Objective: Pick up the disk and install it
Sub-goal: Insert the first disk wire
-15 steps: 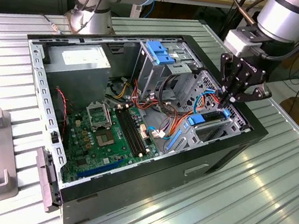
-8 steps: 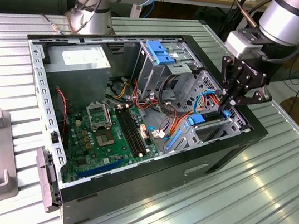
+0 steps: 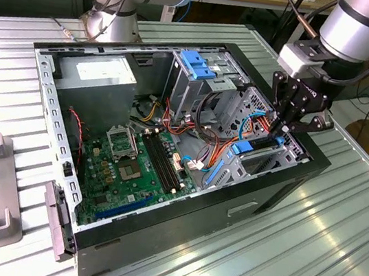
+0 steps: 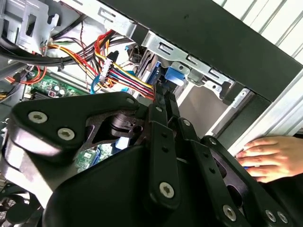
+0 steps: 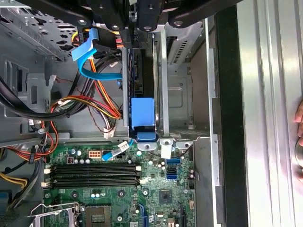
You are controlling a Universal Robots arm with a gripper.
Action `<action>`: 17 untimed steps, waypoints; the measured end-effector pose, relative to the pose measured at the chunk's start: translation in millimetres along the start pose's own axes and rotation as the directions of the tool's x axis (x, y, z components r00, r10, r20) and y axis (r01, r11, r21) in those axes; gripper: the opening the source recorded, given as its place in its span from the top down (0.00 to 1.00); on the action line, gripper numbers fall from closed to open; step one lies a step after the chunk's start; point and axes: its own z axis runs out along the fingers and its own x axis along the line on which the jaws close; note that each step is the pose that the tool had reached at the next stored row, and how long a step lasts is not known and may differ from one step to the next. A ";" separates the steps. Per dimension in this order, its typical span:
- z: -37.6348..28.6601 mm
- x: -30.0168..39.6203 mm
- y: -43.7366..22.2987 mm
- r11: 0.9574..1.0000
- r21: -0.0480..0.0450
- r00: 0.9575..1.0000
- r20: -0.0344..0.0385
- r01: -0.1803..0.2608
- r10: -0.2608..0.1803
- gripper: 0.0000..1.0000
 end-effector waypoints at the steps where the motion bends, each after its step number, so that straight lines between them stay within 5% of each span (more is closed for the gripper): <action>1: 0.1 0.0 0.1 1.000 0.000 1.000 0.000 0.000 0.000 0.84; 17: 5.6 -2.9 4.0 1.000 -0.001 1.000 -0.001 -0.022 0.022 0.84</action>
